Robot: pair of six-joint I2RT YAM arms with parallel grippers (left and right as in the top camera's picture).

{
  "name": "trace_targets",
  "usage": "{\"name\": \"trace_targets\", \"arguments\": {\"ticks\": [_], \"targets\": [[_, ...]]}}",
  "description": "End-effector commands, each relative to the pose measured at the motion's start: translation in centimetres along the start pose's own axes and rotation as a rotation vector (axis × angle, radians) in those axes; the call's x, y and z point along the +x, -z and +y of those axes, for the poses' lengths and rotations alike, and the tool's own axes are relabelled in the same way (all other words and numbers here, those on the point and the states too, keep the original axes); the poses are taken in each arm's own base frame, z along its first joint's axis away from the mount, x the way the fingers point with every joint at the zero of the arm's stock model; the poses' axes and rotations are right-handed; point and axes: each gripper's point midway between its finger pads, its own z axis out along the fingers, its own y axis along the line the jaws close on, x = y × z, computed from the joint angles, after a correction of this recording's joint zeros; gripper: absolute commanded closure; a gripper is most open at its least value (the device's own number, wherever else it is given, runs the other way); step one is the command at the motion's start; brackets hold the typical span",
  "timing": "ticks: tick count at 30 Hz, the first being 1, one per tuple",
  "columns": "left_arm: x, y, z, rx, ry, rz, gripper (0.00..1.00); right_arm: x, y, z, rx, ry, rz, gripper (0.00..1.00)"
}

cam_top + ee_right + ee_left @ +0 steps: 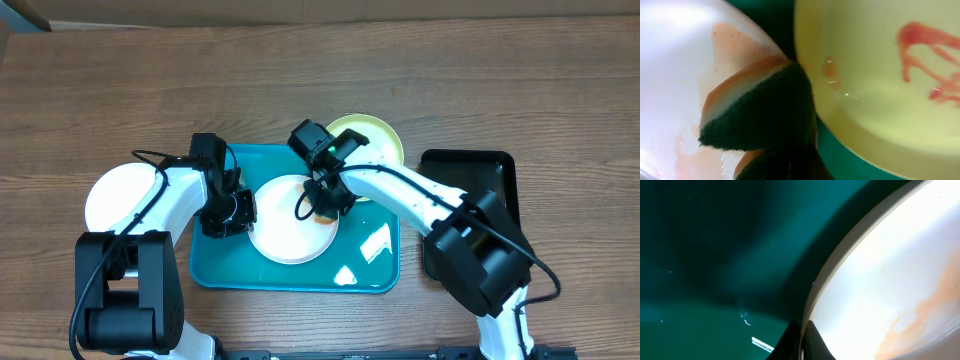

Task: Clean dirty plates on tray and stack at the side
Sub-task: 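Scrub the white plate with the sponge while left gripper holds its rim, then return the sponge to the black tray with the right gripper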

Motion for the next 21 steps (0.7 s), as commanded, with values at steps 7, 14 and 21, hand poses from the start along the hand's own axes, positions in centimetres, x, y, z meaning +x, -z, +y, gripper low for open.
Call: {"name": "trace_targets", "arguments": {"ticks": [7,14,21], "targets": [[0.3,-0.3,1.4,-0.064,0.018,0.013,0.96,-2.0,10.3,-5.6,0.109,-0.182,-0.253,0.96],[-0.5,0.9,1.0,-0.058,0.008,-0.037,0.96,0.9,10.3,-12.0,0.173,-0.393,-0.115,0.96],[-1.9,6.0,0.7,-0.09,-0.025,-0.238,0.96,2.7,10.5,-16.7,0.125,-0.557,-0.019,0.96]]}}
